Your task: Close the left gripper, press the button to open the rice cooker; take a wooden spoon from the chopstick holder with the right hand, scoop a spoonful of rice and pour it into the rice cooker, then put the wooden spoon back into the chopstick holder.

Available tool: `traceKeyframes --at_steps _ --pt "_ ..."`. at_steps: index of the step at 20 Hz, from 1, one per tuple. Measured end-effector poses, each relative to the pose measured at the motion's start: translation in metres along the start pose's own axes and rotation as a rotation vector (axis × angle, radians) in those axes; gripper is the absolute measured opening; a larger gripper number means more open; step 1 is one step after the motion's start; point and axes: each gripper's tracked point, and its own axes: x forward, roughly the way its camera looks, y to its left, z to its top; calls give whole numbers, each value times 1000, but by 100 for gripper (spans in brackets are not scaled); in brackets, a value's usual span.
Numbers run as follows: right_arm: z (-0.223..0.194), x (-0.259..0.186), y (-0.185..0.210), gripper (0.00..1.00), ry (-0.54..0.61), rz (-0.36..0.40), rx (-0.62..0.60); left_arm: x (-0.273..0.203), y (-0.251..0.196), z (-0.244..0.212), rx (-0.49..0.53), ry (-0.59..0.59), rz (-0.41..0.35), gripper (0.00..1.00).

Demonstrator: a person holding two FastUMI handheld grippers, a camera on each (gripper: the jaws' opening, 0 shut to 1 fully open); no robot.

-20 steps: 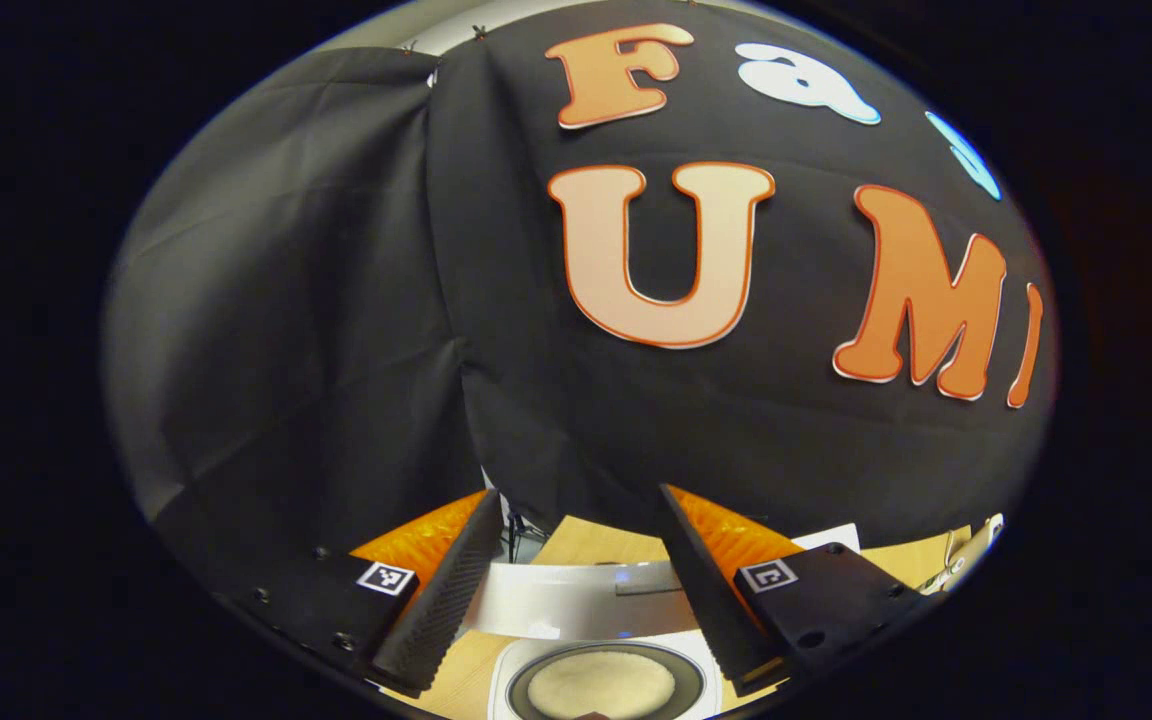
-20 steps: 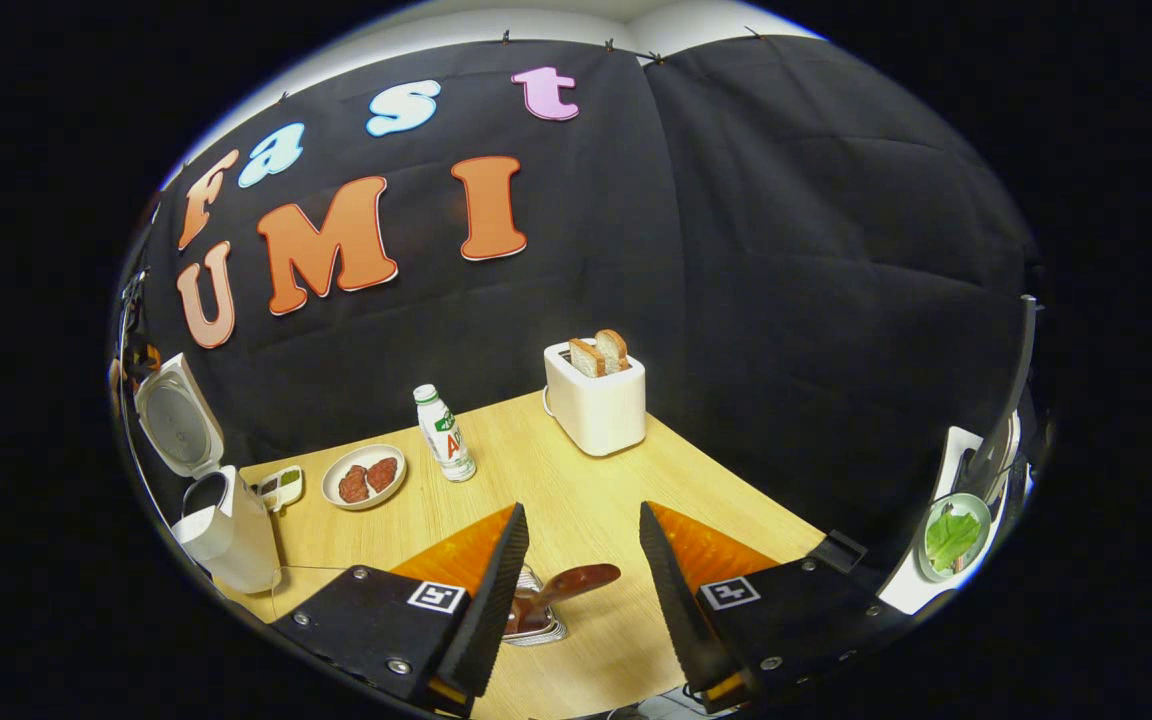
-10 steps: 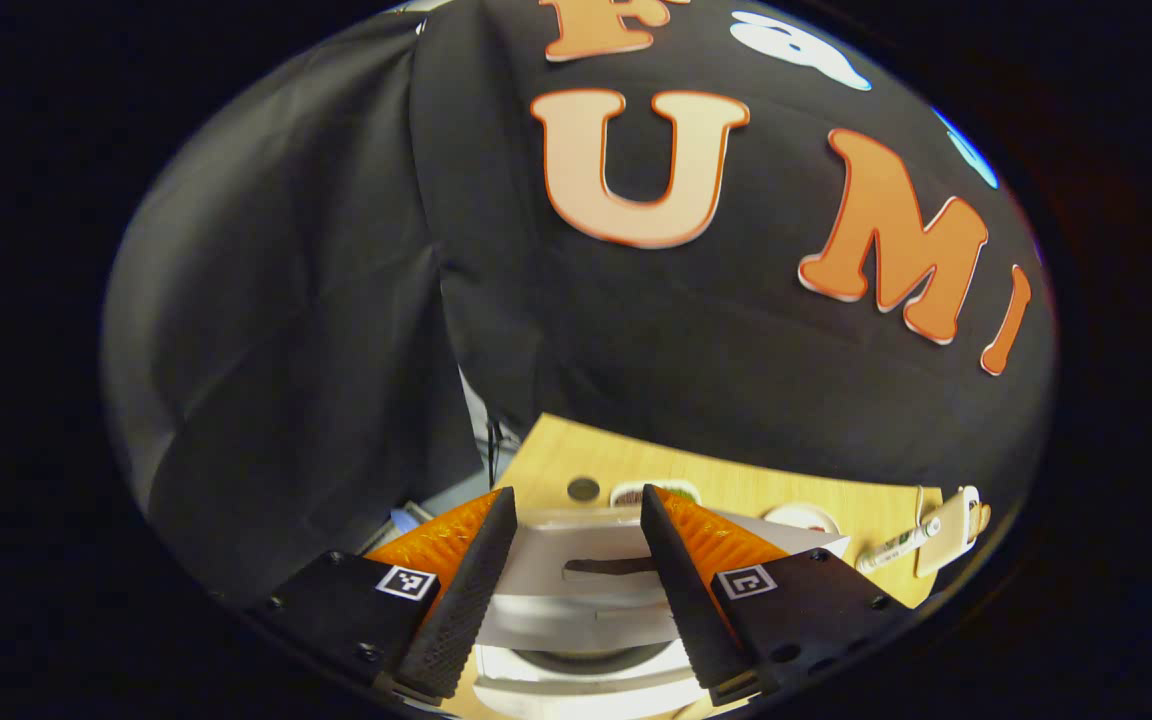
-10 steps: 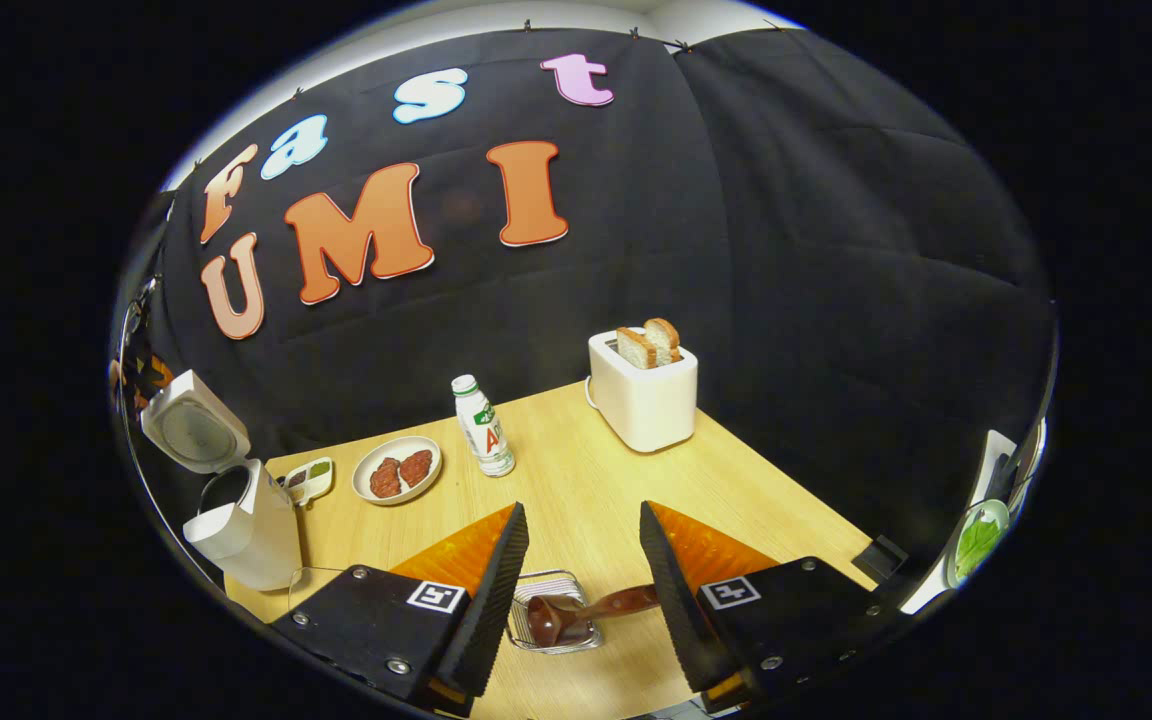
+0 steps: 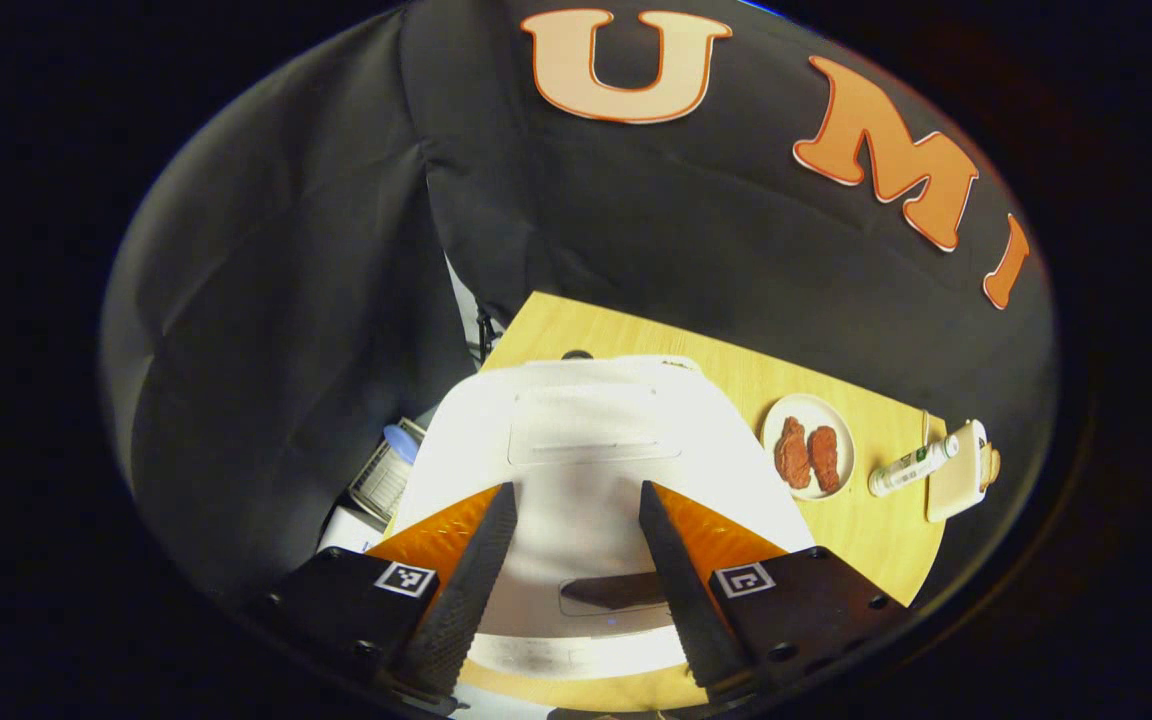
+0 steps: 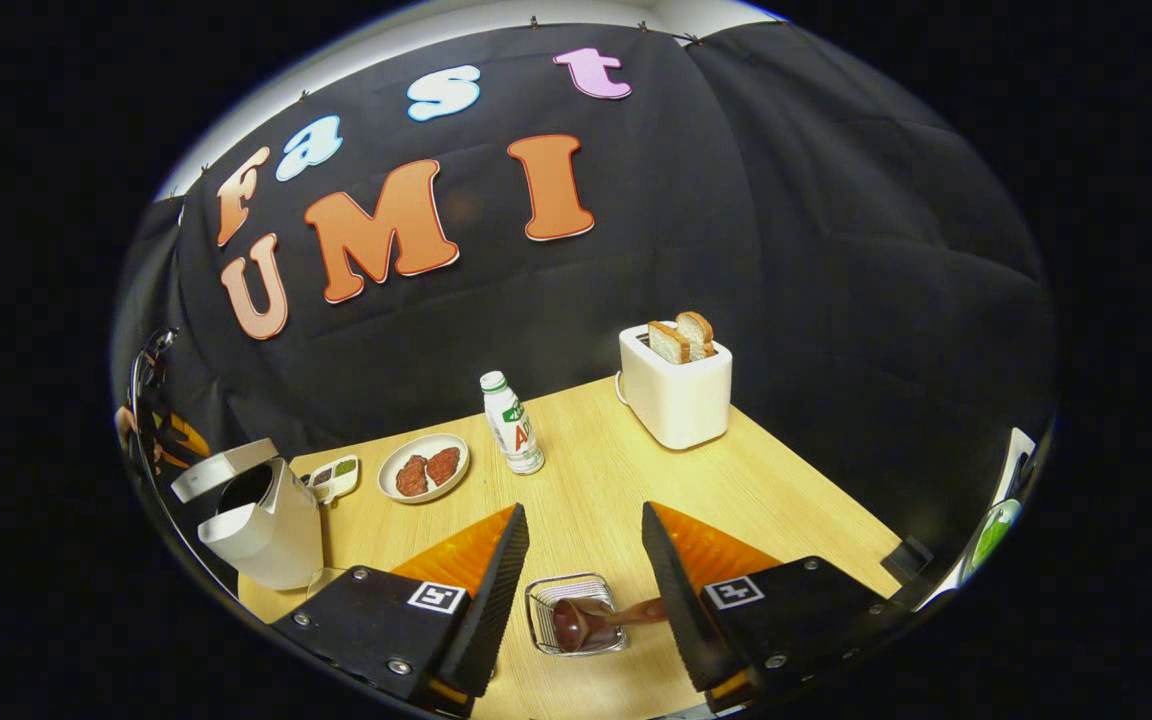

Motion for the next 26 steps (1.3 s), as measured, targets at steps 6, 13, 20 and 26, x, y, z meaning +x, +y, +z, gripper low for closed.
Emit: traceKeyframes --at_steps 6,13,20,26 --pt "-4 -3 16 76 24 57 1 27 -3 -47 -9 189 51 85" --pt "11 -10 35 89 5 101 -39 19 -13 -58 -82 163 -4 89" --pt "80 -26 95 93 -148 215 -146 -75 -82 -53 -91 -65 -251 98" --pt "123 -45 164 93 -266 343 -255 -155 -109 -45 2 -429 -288 95"
